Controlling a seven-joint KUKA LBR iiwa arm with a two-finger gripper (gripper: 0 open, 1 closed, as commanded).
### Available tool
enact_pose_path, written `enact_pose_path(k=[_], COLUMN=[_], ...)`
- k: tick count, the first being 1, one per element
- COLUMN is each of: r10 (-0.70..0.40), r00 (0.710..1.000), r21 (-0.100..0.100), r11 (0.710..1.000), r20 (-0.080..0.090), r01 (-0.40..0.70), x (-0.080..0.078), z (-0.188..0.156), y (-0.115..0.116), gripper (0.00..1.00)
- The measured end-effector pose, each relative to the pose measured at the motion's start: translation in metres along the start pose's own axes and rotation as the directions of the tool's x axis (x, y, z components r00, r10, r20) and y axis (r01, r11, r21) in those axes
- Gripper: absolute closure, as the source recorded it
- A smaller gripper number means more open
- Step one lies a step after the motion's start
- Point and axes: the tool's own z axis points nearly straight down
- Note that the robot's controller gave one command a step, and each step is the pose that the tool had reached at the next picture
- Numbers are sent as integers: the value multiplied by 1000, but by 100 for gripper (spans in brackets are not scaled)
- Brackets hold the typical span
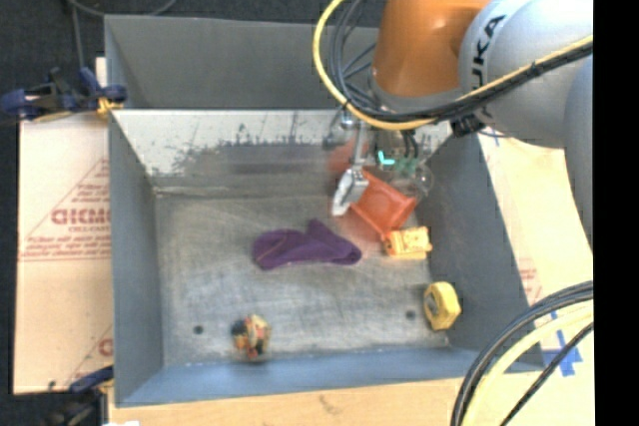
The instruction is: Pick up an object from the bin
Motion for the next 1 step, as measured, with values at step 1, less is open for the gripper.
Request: enact_pose_path(k=[1], r10=[0], r00=[1000], r21=[0], r11=[1000], r20=[8], r01=[0], x=[-2], z=[-5], y=[0], gripper=[0])
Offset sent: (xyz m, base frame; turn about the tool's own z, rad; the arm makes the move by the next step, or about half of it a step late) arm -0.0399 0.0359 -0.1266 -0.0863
